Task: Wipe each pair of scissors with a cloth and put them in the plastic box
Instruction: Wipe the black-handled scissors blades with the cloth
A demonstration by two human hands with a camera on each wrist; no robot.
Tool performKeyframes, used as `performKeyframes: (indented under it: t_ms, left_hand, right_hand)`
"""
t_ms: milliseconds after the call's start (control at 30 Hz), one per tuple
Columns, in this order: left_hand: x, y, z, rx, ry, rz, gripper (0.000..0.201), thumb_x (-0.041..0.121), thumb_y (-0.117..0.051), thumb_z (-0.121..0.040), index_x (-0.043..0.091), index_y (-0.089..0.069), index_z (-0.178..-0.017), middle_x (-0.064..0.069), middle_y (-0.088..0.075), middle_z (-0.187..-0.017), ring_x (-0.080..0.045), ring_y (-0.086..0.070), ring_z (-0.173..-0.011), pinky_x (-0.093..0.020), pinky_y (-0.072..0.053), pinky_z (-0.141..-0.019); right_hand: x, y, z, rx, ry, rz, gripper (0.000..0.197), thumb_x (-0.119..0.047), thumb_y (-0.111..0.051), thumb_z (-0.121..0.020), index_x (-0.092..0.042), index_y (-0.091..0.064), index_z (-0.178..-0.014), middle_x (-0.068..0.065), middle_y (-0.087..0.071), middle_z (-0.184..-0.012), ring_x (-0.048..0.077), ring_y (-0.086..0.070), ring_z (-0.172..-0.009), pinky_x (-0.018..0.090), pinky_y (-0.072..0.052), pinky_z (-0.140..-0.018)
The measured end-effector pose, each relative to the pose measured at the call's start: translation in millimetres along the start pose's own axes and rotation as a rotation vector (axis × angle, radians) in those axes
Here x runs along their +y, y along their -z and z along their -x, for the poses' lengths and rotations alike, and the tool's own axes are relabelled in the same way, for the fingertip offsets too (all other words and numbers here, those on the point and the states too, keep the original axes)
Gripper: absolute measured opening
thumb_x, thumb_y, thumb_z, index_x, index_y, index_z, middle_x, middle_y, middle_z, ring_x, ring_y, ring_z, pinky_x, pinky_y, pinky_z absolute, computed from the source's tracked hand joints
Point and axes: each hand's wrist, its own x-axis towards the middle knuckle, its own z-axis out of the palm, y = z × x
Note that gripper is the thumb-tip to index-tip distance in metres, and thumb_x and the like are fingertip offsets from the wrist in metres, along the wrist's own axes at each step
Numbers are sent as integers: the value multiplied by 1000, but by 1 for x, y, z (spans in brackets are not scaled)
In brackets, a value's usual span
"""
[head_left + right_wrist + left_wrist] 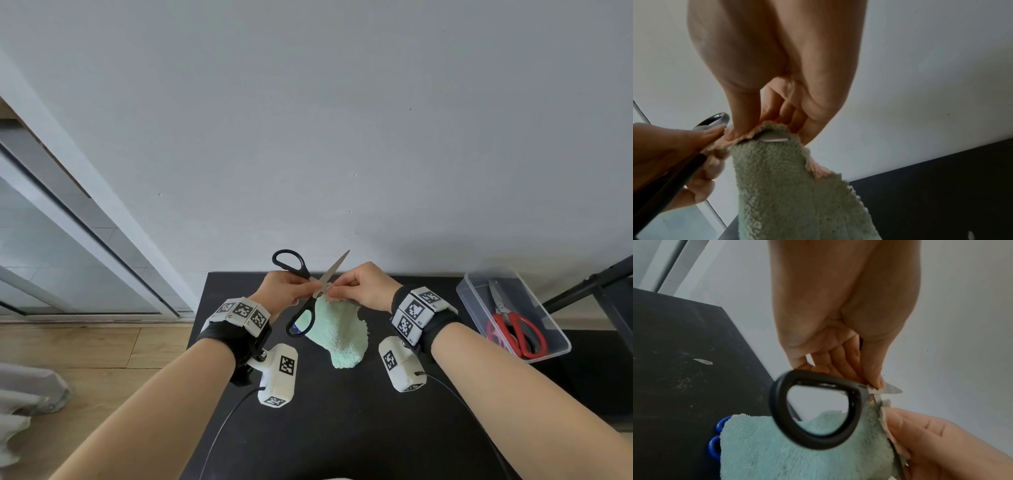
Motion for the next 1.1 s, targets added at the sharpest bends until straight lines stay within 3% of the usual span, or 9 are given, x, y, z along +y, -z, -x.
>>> performKeyframes:
  t_ms: [200, 367, 500, 667, 733, 833, 1000, 1100]
  left_hand:
    - [6, 8, -3, 30, 1, -26, 21, 17, -73, -82, -1, -72, -92, -9, -73, -85, -9, -62, -72, -20, -38, -64]
    - [6, 24, -5, 112, 30, 5, 19, 19, -73, -82, 1, -73, -88, -10, -72, -85, -11, -52, -66, -17, -38, -55]
    - [7, 46, -6, 198, 32, 152, 20, 19, -75, -80, 1, -73, -88, -14, -72, -89, -24, -46, -80, -19, -35, -56]
    - [8, 34, 1, 143, 58, 269, 30, 14, -72, -81, -4, -67, -105, -9, -73, -90, -10, -63, -71, -17, -39, -59]
    - [8, 31, 0, 141, 73, 341, 31, 15, -72, -82, 0, -67, -108, -8, -72, -93, -12, -62, -77, -19, -40, -64]
    - [12, 25, 2, 137, 89, 419, 22, 13, -69, -84, 4, -69, -104, -3, -71, -86, -11, -63, -78, -19, -41, -65]
    - [16, 8, 5, 98, 69, 456, 15, 13, -69, -83, 8, -70, -97, -1, -72, -86, -9, -64, -79, -20, -40, -65]
    - [17, -4, 8, 82, 64, 448, 7, 12, -70, -83, 11, -69, -90, 2, -72, -83, -8, -65, -78, -22, -39, -69]
  right_hand:
    - [11, 8, 9, 4, -42, -70, 14, -21, -71, -83, -11, -76, -91, 6, -74, -90, 7, -64, -80, 27, -53, -80]
    - [28, 15, 16, 65, -89, -59, 10, -20, -73, -82, -12, -75, -87, -7, -70, -79, 2, -62, -75, 11, -47, -70]
    - [46, 18, 22, 194, -106, -173, 3, -19, -73, -82, -21, -73, -80, -5, -71, -82, 7, -65, -83, 20, -48, -79]
    - [36, 4, 15, 287, -115, -503, 10, -14, -71, -83, -8, -73, -91, 14, -72, -96, 23, -67, -91, 39, -56, -86]
    - [32, -2, 13, 277, -115, -598, 15, -12, -69, -84, -3, -72, -96, 13, -72, -96, 22, -67, -90, 37, -57, -83]
    - [26, -12, 11, 279, -116, -769, 14, -10, -67, -85, -3, -72, -96, 7, -73, -92, 16, -67, -85, 25, -56, -71]
    - [17, -24, 5, 290, -137, -1000, 22, -13, -67, -85, -1, -70, -103, 10, -72, -99, 18, -68, -89, 29, -56, -83]
    - [11, -29, 3, 295, -120, -1065, 16, -10, -66, -86, -3, -71, -98, 9, -72, -94, 18, -68, -85, 27, -55, -76]
